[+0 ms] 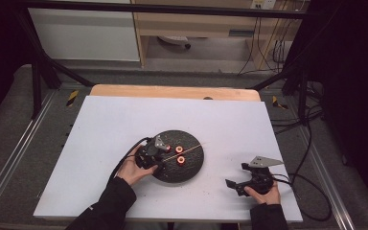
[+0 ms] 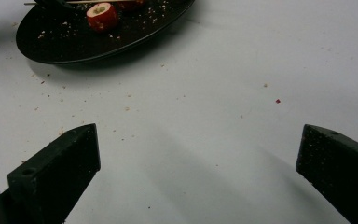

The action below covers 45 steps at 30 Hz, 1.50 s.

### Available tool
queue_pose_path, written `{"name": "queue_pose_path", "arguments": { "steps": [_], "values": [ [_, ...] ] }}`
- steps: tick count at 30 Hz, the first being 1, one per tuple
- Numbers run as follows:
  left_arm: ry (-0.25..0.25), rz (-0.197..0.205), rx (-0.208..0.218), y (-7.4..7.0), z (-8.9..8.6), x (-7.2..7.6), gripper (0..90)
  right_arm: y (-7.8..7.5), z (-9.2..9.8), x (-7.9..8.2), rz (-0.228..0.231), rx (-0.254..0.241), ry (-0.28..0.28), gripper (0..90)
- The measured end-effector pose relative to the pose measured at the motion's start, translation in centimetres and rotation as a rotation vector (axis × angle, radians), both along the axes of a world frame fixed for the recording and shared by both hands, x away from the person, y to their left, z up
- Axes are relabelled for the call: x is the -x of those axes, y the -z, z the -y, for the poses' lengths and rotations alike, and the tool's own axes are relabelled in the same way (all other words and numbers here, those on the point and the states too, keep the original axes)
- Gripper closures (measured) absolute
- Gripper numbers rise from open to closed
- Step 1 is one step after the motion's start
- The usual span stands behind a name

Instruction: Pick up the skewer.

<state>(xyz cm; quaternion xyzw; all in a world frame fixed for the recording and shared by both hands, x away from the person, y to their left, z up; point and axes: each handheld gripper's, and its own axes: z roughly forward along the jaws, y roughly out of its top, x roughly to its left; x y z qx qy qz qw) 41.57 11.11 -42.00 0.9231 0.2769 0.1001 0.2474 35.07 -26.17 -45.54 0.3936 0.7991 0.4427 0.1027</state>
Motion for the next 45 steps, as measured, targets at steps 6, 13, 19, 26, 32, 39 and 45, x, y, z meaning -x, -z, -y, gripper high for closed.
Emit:
{"name": "queue_pose_path", "arguments": {
  "steps": [6, 13, 19, 26, 32, 39, 45],
  "values": [
    [0.010, -0.003, -0.010, 0.0, 0.2, 0.0, 82.0, 0.0, 0.0, 0.0, 0.001, 0.001, -0.001, 0.5],
    [0.023, -0.006, -0.018, -0.1, 0.3, 0.1, 87.2, 0.0, 0.0, 0.0, -0.001, 0.000, -0.002, 0.5],
    [0.027, -0.002, -0.013, -0.2, 0.3, 0.2, 87.4, 0.0, 0.0, 0.0, -0.002, -0.001, -0.001, 0.5],
    [0.017, 0.016, 0.023, -0.8, -0.1, 0.7, 87.6, 0.0, 0.0, 0.0, -0.004, 0.000, -0.001, 0.5],
    [-0.003, 0.028, 0.063, -1.2, -0.9, 1.5, 87.6, 0.0, 0.0, 0.0, -0.008, 0.000, 0.002, 0.5],
    [-0.035, 0.034, 0.127, -1.3, -2.4, 2.6, 87.7, 0.0, 0.0, 0.0, -0.009, 0.001, 0.009, 0.5],
    [-0.077, 0.054, 0.191, -1.2, -4.3, 3.8, 87.7, 0.1, -0.1, -0.1, -0.013, 0.008, 0.014, 0.5]
  ]
}}
